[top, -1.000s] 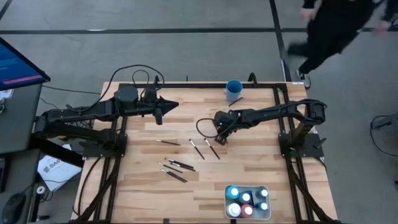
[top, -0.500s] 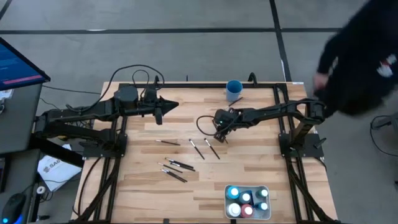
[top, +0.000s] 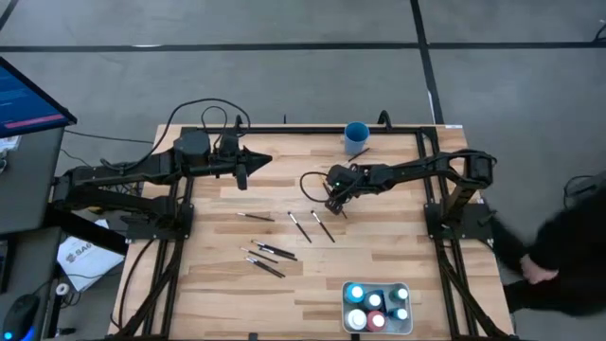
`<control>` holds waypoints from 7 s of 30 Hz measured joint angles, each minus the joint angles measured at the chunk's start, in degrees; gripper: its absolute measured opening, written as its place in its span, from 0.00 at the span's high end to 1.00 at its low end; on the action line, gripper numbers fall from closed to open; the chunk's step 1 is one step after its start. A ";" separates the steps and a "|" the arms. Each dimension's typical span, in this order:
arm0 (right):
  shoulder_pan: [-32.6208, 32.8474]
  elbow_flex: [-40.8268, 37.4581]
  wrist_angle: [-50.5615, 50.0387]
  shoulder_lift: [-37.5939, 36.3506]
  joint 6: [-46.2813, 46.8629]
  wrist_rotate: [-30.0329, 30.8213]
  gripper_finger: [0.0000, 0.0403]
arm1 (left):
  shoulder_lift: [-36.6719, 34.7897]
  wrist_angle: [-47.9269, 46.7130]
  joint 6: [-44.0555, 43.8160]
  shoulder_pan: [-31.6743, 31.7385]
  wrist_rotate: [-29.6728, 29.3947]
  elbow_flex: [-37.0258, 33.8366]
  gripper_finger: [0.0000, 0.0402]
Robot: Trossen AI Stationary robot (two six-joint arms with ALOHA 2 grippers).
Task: Pick & Place Paint Supplies
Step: Put the orange paintbrush into the blue cup
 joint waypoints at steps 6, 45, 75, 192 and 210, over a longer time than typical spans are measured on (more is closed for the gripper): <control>0.19 0.19 0.90 3.48 -0.06 -1.84 0.72 | 0.00 -0.04 0.00 0.00 0.02 0.00 1.00; -6.48 3.25 11.17 -4.25 -5.94 1.87 1.00 | -0.70 -0.07 0.15 0.02 2.40 0.02 1.00; -23.19 3.82 18.68 -21.77 -21.60 4.78 1.00 | -1.44 0.63 1.29 0.01 2.08 0.02 1.00; -9.84 -7.77 -24.24 -7.35 31.18 -5.15 0.71 | -1.44 0.20 -0.02 0.02 2.73 -0.02 0.71; -9.46 -8.15 -19.19 -15.96 31.51 -5.07 0.98 | -1.50 0.19 -0.02 0.02 3.96 -0.02 0.71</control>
